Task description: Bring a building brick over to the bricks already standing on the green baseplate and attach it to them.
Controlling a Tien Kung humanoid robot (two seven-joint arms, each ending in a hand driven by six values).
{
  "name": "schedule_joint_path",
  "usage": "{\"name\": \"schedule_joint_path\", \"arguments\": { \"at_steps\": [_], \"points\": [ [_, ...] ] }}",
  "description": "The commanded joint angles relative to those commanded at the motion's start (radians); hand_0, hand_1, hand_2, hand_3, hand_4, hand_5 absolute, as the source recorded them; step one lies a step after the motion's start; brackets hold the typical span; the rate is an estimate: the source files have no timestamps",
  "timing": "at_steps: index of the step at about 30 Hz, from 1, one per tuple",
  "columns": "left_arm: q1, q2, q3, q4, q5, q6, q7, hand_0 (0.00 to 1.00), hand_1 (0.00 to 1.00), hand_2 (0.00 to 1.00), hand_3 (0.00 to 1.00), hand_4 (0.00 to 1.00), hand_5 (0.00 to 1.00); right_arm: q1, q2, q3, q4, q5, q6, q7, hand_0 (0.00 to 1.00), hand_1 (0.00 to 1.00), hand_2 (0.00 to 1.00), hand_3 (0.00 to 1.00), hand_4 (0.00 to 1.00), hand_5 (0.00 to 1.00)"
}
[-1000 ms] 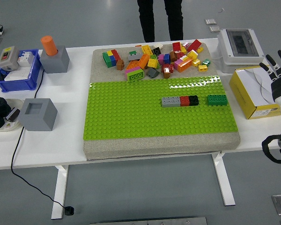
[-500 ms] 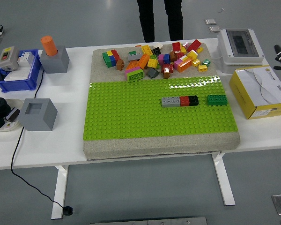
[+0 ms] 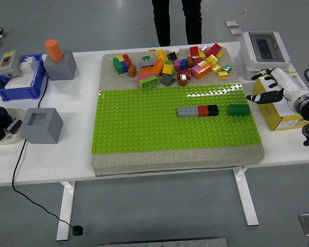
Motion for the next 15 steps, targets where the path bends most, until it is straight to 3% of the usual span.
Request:
{"name": "schedule_joint_path", "arguments": {
  "at_steps": [7, 15],
  "points": [
    [-0.002, 0.004, -0.002, 0.000, 0.001, 0.000, 0.000, 0.782, 0.775, 0.723, 0.453, 0.998, 0.853, 0.043, 0.009, -0.130, -0.008, -0.257, 0.056, -0.045, 0.850, 0.962, 0.998, 0.774, 0.862, 0.142],
    [-0.002, 0.005, -0.003, 0.000, 0.004, -0.001, 0.000, 0.782, 0.775, 0.723, 0.453, 0.998, 0.853, 0.071, 0.048, -0.165, -0.084, -0.479, 0.066, -0.044, 0.853, 0.962, 0.998, 0.775, 0.867, 0.150]
  ]
}}
